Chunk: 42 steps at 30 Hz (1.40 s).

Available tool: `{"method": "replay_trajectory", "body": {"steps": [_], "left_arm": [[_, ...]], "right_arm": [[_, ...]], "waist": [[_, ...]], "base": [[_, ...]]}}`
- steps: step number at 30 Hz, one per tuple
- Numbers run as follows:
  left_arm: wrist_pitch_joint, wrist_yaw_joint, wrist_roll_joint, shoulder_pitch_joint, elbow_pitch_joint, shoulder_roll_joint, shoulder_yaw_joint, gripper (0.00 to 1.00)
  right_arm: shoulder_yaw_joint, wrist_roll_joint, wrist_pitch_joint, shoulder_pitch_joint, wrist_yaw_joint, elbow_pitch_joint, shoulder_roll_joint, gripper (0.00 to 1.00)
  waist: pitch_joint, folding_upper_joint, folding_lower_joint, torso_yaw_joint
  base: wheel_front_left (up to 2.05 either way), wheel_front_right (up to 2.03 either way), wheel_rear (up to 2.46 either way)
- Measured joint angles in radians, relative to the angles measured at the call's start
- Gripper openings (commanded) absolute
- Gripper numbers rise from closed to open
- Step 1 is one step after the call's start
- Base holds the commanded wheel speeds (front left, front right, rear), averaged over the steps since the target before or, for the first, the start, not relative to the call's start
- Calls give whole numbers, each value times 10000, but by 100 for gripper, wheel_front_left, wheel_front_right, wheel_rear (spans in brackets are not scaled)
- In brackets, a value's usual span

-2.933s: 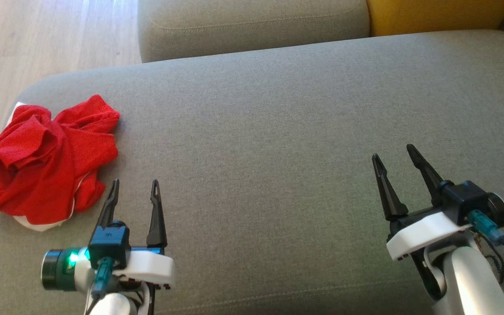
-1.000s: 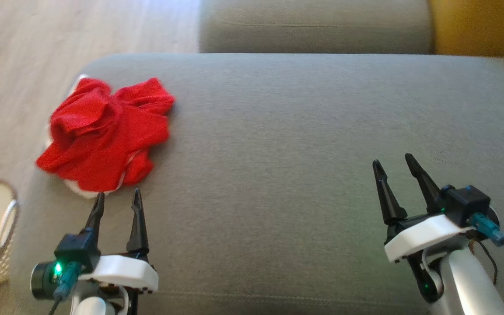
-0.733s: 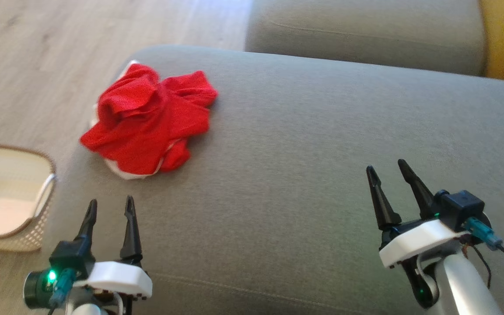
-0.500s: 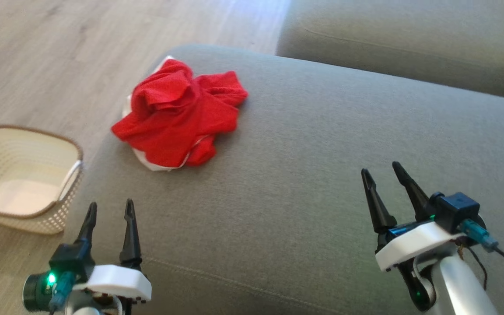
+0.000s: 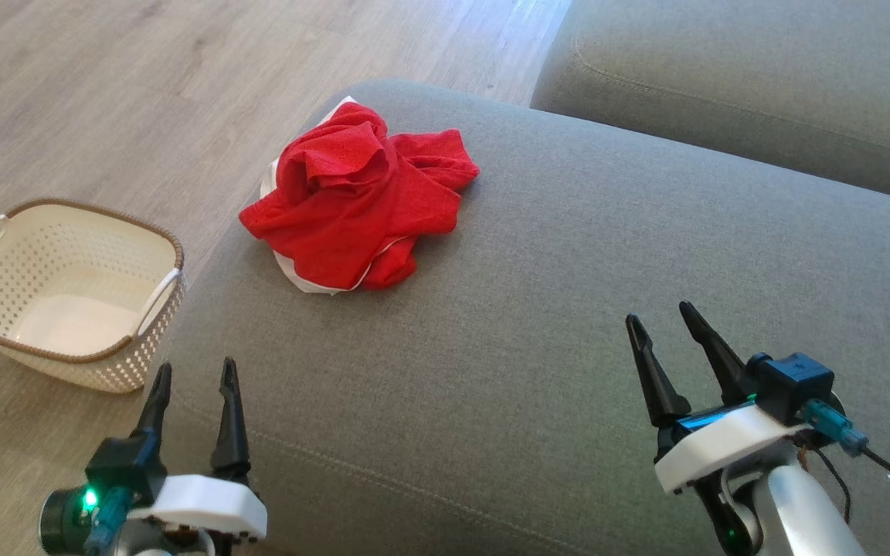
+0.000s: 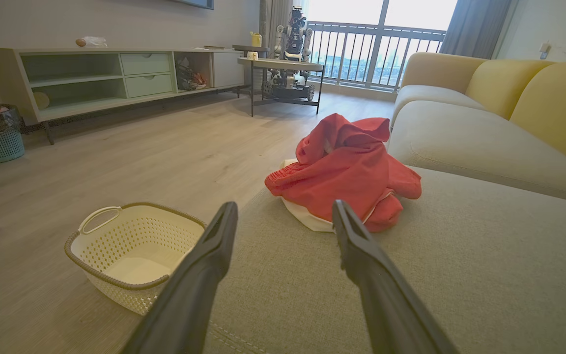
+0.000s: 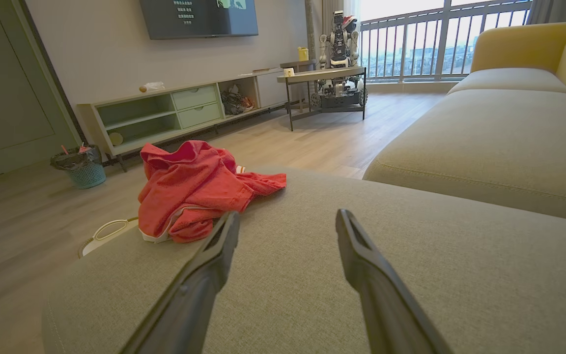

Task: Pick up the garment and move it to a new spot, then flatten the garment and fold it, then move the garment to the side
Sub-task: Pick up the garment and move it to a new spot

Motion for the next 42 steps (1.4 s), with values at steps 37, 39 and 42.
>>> {"method": "replay_trajectory", "body": {"steps": [37, 39, 42], "left_arm": [[899, -1691, -1733, -6423, 2520, 1450, 872, 100], [1197, -1699, -1933, -6990, 2941, 1680, 546, 100], [1856, -1701, -2299, -7641, 3622, 2015, 15, 100]], "right_arm": [[-951, -1705, 690, -1378, 0, -2368, -86, 100], [-918, -1684, 761, -1382, 0, -2500, -94, 100], [-901, -1684, 769, -1430, 0, -2663, -104, 100]], "waist": [[3622, 0, 4, -1553], [3875, 0, 4, -1719], [4208, 0, 4, -1942]], "base": [[0, 0, 0], [0, 0, 0], [0, 0, 0]]}}
